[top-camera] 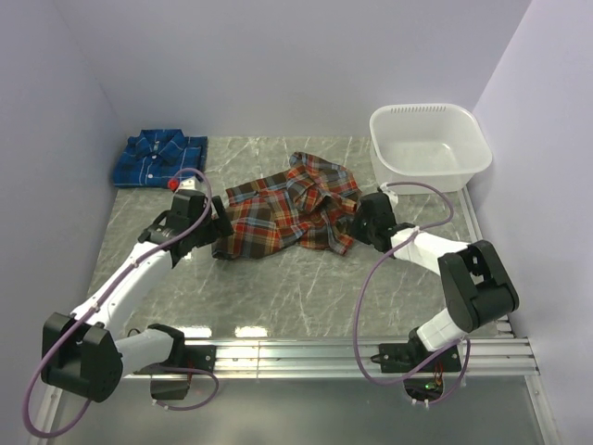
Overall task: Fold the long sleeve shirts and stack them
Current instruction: Flatten the shirt out
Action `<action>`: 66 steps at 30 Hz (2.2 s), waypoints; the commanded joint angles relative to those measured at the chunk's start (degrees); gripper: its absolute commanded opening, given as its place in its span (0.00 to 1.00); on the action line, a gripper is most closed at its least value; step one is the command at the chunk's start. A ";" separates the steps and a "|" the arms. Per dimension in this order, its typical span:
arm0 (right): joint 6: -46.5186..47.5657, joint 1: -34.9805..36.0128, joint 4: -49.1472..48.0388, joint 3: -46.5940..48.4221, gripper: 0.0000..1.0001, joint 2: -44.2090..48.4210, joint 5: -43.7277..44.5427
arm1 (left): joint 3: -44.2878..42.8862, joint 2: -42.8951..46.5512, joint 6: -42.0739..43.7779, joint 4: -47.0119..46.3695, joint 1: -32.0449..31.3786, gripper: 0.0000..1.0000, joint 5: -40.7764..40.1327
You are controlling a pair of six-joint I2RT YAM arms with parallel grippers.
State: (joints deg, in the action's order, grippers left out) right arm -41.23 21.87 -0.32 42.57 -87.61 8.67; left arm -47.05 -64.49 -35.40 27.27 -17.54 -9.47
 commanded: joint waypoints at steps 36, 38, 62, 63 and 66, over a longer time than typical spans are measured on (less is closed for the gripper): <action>10.29 -3.32 13.04 12.79 0.00 11.76 -9.20 | -11.47 -8.39 -12.34 1.90 2.33 0.01 -18.00; 11.78 -3.59 18.91 16.30 0.00 12.29 -8.75 | -15.42 -4.79 -9.17 5.93 3.12 0.01 -21.01; 12.05 -7.28 21.94 9.46 0.35 15.37 -1.81 | 7.66 20.46 -17.33 -0.34 -2.48 0.01 32.93; 12.05 -7.19 21.94 9.73 0.38 15.19 -1.72 | 7.85 19.59 -17.60 -1.59 -5.46 0.01 34.07; 12.67 -7.02 21.59 9.82 0.57 16.24 -1.55 | 6.53 15.37 -17.86 -7.02 -11.35 0.01 34.35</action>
State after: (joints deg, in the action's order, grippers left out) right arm -29.10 14.85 23.79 51.29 -73.87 5.28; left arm -39.13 -47.22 -51.40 31.75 -24.64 17.58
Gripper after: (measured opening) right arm 0.526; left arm 0.034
